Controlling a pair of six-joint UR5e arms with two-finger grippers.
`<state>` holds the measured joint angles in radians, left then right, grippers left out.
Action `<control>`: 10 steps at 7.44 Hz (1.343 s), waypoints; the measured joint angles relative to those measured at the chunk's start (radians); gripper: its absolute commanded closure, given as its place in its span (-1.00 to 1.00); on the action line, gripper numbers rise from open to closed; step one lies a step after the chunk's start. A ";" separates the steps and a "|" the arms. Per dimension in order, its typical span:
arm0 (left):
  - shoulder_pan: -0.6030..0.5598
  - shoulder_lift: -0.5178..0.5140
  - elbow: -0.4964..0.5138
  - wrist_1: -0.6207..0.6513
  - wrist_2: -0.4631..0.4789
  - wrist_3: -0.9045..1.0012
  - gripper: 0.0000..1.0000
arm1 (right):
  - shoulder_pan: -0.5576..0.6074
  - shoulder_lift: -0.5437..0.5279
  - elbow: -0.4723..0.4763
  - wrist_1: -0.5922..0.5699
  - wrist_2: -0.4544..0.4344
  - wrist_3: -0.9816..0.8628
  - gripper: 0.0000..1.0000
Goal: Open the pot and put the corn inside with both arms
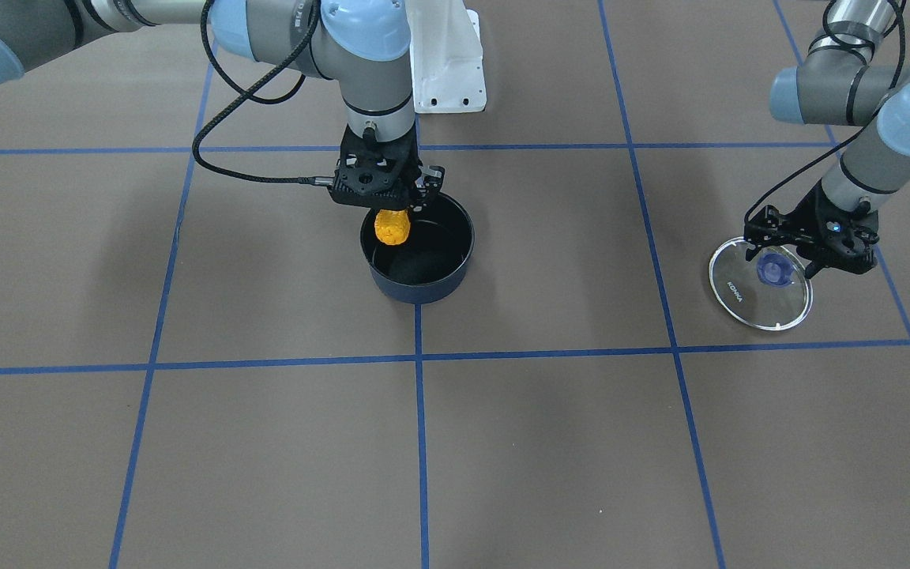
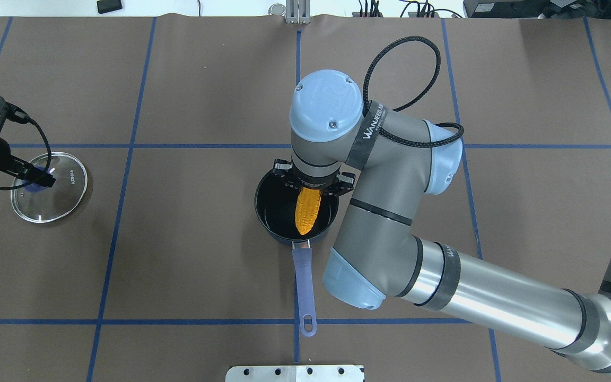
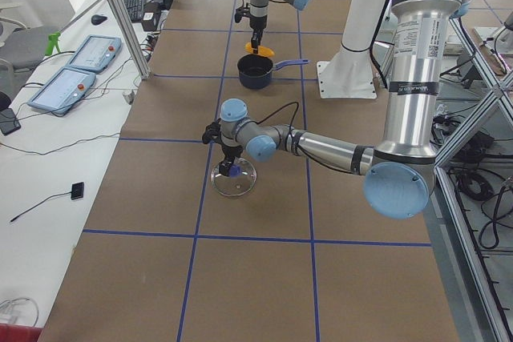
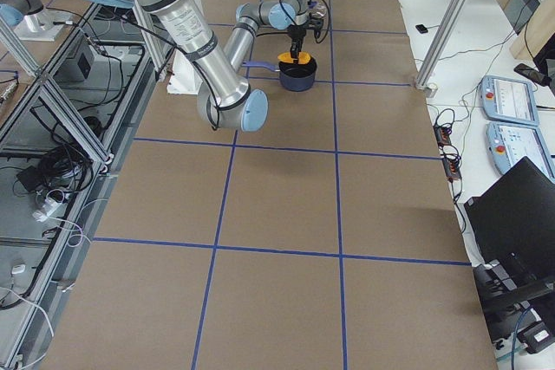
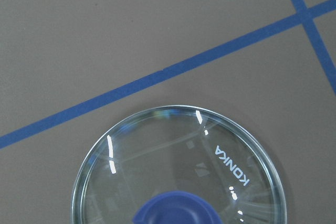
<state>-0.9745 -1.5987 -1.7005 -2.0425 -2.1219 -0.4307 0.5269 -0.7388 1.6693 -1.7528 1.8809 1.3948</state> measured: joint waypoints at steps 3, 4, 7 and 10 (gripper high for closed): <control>-0.024 0.031 -0.048 0.003 -0.050 0.000 -0.94 | 0.001 0.016 -0.100 0.092 -0.021 -0.006 1.00; -0.031 0.031 -0.051 0.005 -0.058 0.000 -0.94 | 0.001 0.017 -0.106 0.100 -0.022 -0.004 0.59; -0.034 0.031 -0.052 0.010 -0.063 0.000 -0.94 | 0.000 0.017 -0.105 0.104 -0.023 -0.002 -1.00; -0.035 0.031 -0.052 0.010 -0.064 0.000 -0.94 | 0.013 0.018 -0.088 0.104 -0.017 -0.020 -1.00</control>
<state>-1.0090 -1.5682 -1.7529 -2.0322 -2.1859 -0.4308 0.5400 -0.7210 1.5809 -1.6493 1.8640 1.3745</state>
